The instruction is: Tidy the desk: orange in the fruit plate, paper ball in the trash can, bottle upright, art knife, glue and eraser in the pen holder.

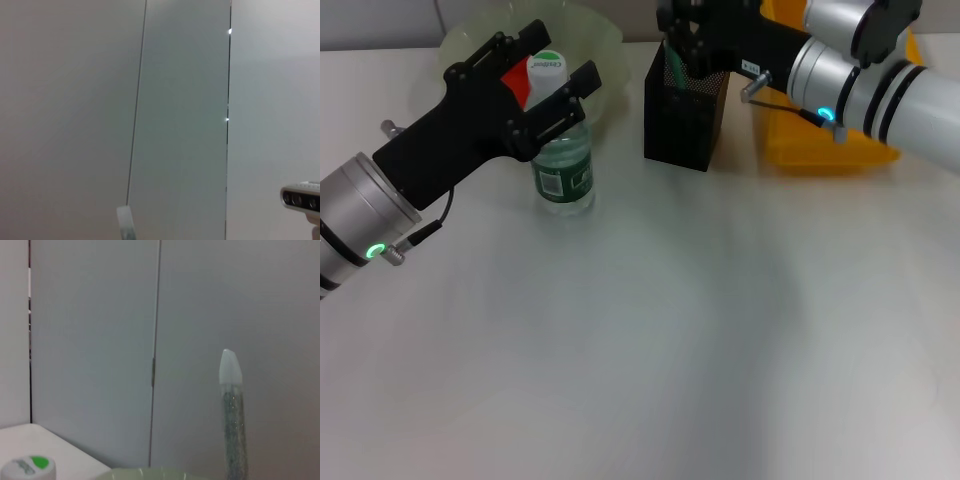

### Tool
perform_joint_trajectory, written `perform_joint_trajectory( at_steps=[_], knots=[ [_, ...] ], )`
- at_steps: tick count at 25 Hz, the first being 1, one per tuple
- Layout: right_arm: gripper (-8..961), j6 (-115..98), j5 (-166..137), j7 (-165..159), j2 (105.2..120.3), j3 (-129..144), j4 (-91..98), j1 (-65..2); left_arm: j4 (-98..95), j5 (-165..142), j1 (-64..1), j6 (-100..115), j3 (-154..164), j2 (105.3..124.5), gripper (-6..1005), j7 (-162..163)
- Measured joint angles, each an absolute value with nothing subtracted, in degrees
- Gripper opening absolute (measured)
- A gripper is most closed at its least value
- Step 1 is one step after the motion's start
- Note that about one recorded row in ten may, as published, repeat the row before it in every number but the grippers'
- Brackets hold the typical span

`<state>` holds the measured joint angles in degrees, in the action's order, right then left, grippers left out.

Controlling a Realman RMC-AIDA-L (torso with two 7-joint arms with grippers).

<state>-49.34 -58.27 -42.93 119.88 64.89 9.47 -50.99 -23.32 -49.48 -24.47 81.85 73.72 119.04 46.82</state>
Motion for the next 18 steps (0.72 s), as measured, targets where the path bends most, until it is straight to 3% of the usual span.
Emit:
perform_joint_trajectory(
  at_steps=[10,13,18],
  knots=[
    [151,-48.51,-58.15,-43.04,119.88,64.86,8.38,-50.67,-23.01,-49.48,-24.46,81.93,73.75,119.00,726,45.16],
    [151,-48.52,-58.12,-43.19,119.88,64.86,8.39,-50.67,-22.71,-49.48,-24.45,81.82,73.62,119.04,583,45.30],
    [151,-48.58,-58.09,-43.36,119.88,64.83,8.49,-50.75,-22.46,-49.47,-24.35,81.89,73.49,119.02,592,45.66]
  ],
)
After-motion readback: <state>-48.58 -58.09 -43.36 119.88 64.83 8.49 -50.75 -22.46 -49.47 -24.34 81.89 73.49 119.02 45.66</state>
